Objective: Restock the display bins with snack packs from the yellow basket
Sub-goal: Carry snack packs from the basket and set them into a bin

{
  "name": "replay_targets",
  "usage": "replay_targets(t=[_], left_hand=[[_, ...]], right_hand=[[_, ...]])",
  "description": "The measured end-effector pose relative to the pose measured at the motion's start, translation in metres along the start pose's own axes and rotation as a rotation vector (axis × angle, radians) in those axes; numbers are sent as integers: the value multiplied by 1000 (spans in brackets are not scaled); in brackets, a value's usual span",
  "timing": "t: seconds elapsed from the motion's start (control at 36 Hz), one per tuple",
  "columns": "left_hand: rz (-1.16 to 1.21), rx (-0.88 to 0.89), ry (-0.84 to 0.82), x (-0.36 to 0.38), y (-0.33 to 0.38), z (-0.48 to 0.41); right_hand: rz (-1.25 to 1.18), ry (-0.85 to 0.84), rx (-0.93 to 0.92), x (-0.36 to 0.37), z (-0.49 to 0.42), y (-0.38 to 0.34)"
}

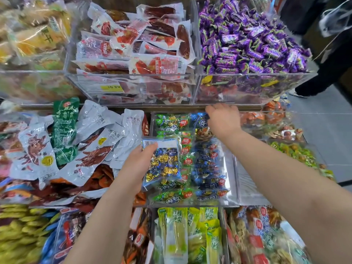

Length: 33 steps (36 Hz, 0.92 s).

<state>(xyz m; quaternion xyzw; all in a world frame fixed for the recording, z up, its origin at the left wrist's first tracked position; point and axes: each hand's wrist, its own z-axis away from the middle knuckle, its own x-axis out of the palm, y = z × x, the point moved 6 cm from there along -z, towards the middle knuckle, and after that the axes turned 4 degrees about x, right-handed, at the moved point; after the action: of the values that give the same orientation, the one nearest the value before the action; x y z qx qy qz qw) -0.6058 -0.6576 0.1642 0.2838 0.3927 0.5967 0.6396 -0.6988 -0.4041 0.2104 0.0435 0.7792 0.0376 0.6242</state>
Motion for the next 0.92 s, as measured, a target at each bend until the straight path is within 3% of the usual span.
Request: replay_targets(t=[0.11,0.22,0.47,0.61,0.72,0.92], left_hand=[[17,-14,-13,6,1,1],[31,-28,-38,8,-2,1],[30,2,-24,0,-2,-1],[51,-6,-14,2,-8,-6],[54,14,-23,5,-10,-10],[126,38,-55,8,-3,-11]], right_hand=[[61,-100,-147,20,10,-25],[46,-178,-149,44,24,-36],[-86,22,-75,42,38,-19],[125,-224,-215,70,57,-30],[107,-263,-124,73,46,-26],[93,-340,-123,76,42,-26]])
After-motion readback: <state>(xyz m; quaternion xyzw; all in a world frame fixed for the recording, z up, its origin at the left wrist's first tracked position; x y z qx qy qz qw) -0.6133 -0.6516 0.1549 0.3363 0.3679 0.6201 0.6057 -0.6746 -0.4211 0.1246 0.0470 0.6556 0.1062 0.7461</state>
